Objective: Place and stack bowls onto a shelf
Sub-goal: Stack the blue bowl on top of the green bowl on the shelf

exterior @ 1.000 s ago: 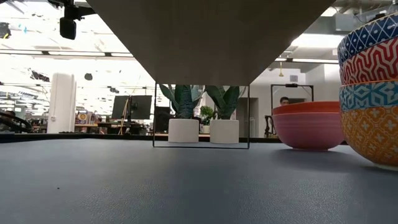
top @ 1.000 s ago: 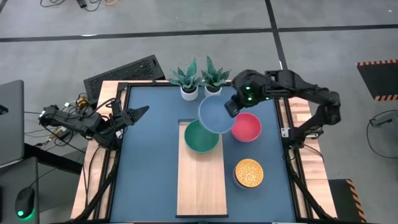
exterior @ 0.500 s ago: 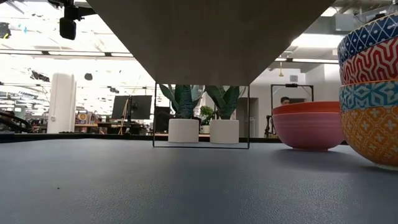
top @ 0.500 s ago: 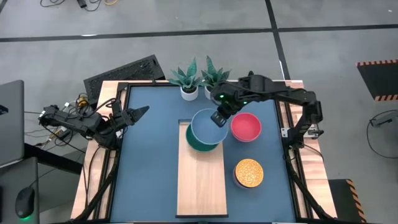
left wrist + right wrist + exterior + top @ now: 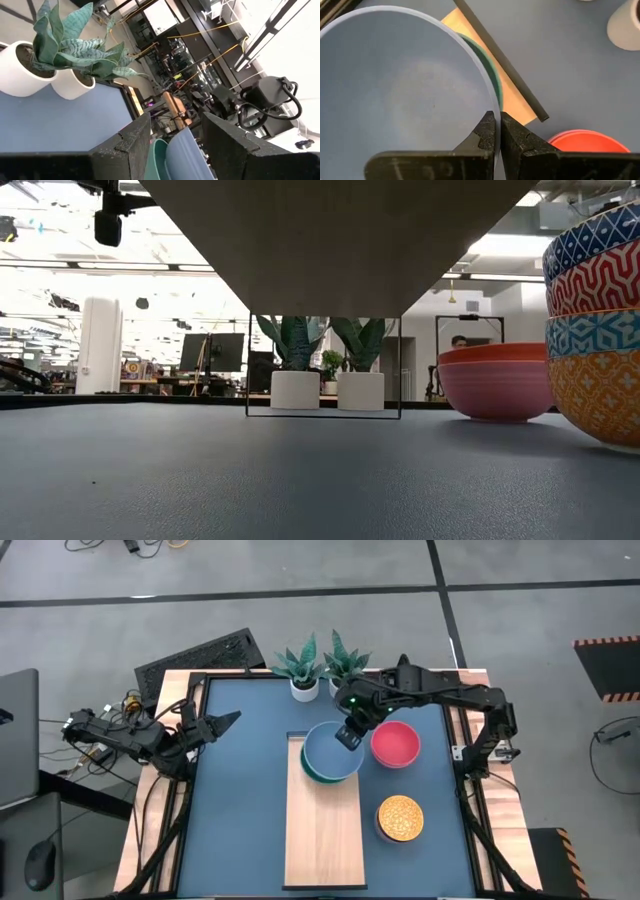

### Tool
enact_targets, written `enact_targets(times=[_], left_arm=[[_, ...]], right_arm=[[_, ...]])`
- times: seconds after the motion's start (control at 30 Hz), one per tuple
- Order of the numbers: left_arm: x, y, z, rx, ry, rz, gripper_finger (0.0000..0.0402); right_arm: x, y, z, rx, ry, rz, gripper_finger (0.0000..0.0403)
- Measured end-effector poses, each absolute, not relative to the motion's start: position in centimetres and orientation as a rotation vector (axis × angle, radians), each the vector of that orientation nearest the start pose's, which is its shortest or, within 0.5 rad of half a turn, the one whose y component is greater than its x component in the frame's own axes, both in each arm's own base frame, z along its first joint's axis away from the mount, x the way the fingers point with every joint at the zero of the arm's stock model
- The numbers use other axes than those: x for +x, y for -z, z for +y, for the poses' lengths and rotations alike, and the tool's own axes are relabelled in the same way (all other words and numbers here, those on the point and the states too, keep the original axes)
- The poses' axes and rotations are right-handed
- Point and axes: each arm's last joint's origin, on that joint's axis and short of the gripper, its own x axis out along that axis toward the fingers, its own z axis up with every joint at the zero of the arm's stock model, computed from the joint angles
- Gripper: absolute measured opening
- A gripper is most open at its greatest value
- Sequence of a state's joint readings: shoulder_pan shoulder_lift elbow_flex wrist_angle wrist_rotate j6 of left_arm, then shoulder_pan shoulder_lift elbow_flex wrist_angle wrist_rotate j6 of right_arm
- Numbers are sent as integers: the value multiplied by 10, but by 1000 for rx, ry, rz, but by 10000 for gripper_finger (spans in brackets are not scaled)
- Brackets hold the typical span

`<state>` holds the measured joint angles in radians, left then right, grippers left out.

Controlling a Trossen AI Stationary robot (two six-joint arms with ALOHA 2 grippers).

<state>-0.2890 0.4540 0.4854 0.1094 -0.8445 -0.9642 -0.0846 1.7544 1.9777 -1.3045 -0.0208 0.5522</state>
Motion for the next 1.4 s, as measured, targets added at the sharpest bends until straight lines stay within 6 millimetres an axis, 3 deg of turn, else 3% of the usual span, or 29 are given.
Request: enact_targets(times=[0.23, 1.4], left_arm=[[113, -299, -11, -1015, -455, -381, 165], [114, -297, -11, -1020, -463, -365, 165]], right_arm=[[357, -368, -25, 525, 350, 1110, 32], [359, -370, -31, 416, 299, 1085, 66]])
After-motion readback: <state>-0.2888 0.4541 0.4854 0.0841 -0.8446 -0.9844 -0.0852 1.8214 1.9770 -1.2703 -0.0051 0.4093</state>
